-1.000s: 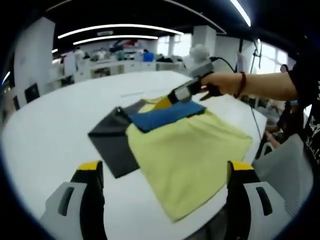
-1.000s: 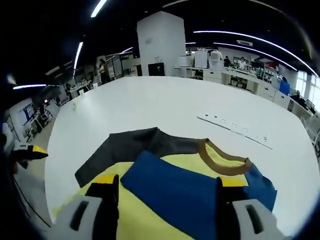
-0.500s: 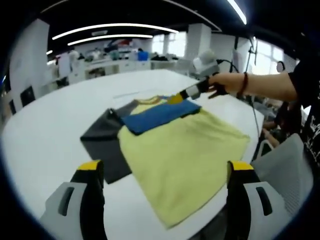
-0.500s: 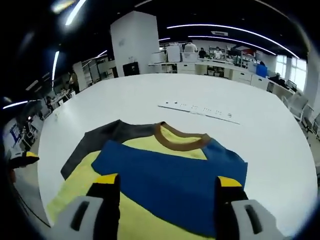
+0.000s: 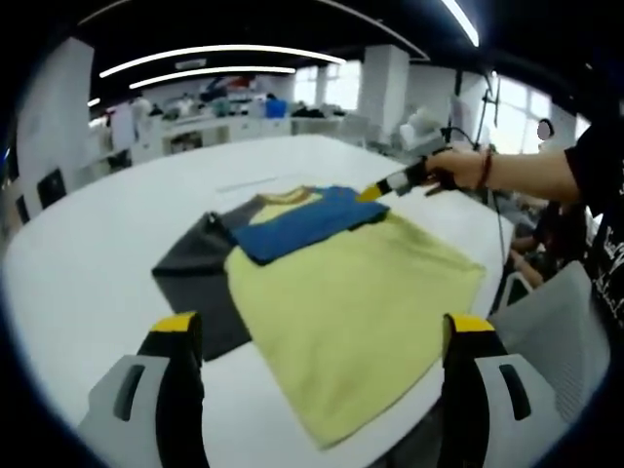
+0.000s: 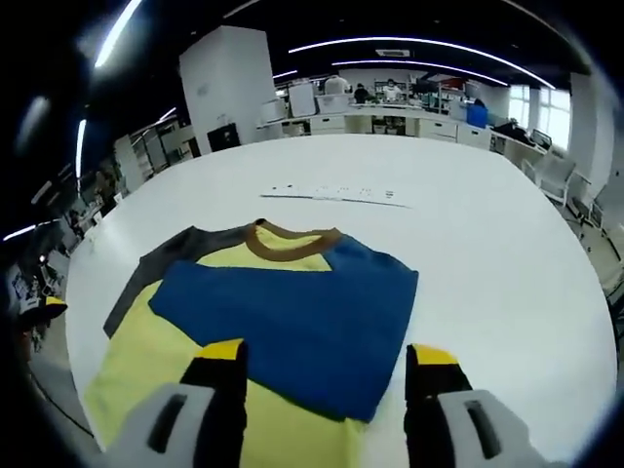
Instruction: Fold the garment on the visible template until the final outline fits inside the template.
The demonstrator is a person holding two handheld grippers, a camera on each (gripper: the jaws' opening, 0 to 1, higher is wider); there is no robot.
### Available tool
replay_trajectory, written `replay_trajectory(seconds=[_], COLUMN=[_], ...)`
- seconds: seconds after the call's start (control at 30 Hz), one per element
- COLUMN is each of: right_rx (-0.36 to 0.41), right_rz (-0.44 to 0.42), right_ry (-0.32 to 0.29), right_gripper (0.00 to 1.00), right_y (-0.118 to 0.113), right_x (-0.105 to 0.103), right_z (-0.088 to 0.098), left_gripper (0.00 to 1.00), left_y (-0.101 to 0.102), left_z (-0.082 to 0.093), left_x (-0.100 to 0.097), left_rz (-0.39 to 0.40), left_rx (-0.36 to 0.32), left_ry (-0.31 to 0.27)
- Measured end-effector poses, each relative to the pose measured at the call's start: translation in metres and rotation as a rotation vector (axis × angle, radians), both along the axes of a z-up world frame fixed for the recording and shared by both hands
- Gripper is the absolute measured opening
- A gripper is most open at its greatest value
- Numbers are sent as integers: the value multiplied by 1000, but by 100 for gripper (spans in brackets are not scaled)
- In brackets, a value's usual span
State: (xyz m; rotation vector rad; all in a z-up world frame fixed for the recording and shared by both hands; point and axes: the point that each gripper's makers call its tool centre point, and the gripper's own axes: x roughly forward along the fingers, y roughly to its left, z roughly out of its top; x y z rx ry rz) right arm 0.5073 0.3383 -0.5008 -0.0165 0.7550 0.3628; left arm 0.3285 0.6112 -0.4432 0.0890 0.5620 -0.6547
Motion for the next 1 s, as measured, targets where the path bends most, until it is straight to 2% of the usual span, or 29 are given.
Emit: replay_trajectory(seconds=[0.3,0.4,0.63,0.8,0.9,1.0], right_rx=[-19,-50,-57,-38,-38,-40], right_rz=[44,76,73,54,49,43], right_ry=[16,28,52,69,77,71], right_gripper=[48,44,36,23,20,6], right_y=[-10,-11,-20,-25,-25,-26], right_x=[-12,-17,-23,-24,-25,-25], right_z=[-7,-13,-24,-28,-30,-30], left_gripper=[99,99,99,99,99,99], left_y=[0,1,3,5,6,6], left_z=[1,1,-3,-2,-2,-2], left_x=[1,0,-1,-1,0,-1], left_rz=[-3,-2,5,8,15,14], left_rx=[-3,-5,2,0,-2,-2], left_ry=[-2,-2,10,7,9,8])
